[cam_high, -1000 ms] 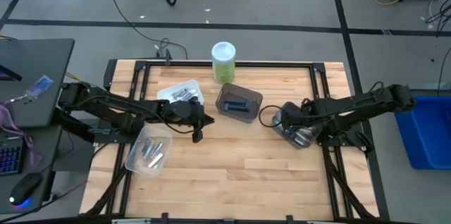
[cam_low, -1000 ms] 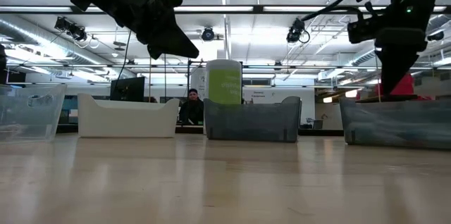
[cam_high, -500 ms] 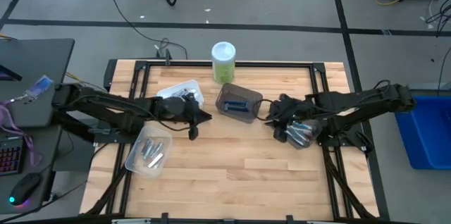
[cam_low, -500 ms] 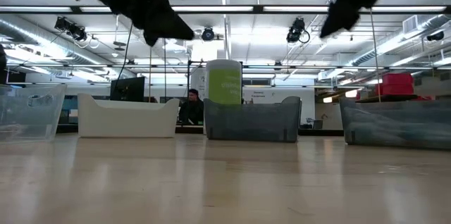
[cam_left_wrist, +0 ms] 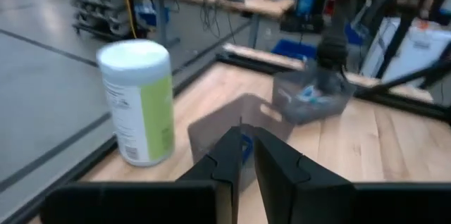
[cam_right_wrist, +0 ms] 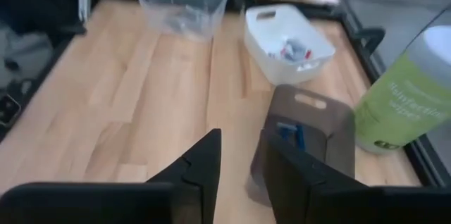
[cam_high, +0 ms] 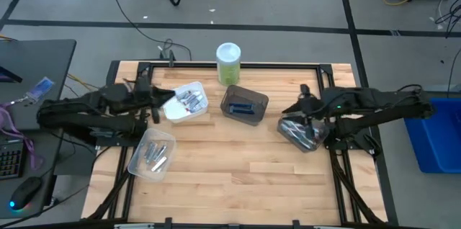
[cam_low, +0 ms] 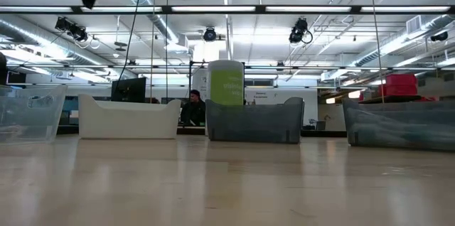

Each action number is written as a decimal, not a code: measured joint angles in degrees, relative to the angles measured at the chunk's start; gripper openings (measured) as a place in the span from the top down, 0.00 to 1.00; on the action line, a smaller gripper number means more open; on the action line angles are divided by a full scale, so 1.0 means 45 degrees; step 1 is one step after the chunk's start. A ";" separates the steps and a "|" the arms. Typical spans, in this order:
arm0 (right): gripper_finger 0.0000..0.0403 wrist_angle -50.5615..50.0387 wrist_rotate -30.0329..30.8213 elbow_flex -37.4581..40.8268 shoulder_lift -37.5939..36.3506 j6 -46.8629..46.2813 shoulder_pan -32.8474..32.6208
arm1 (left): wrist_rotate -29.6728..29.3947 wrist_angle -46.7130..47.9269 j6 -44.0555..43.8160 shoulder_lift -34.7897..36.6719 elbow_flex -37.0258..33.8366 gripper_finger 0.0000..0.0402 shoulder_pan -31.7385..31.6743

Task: Pick & Place Travel size toiletries
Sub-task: Return to Home Position

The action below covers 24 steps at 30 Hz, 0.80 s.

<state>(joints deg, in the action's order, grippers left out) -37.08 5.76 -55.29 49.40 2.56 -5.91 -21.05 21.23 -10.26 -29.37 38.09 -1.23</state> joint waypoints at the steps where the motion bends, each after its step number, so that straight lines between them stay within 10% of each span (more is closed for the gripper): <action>1: 0.74 0.0292 0.0000 0.0379 -0.0450 0.0000 0.0000 | -0.0123 0.0213 0.0000 0.0414 0.0000 0.89 0.0000; 12: 0.79 0.5238 -0.0005 0.5464 -0.5779 0.0899 0.0000 | -0.0175 0.0070 0.1300 0.3620 -0.0972 0.89 0.0005; 24: 0.79 0.5381 -0.0004 0.7654 -1.0501 0.0993 0.0000 | -0.0413 -0.1953 0.1474 0.6483 -0.4518 0.89 0.0005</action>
<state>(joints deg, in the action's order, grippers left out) -12.86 5.74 -20.84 2.14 7.03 -5.91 -22.91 12.44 -3.63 -0.19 17.76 -1.21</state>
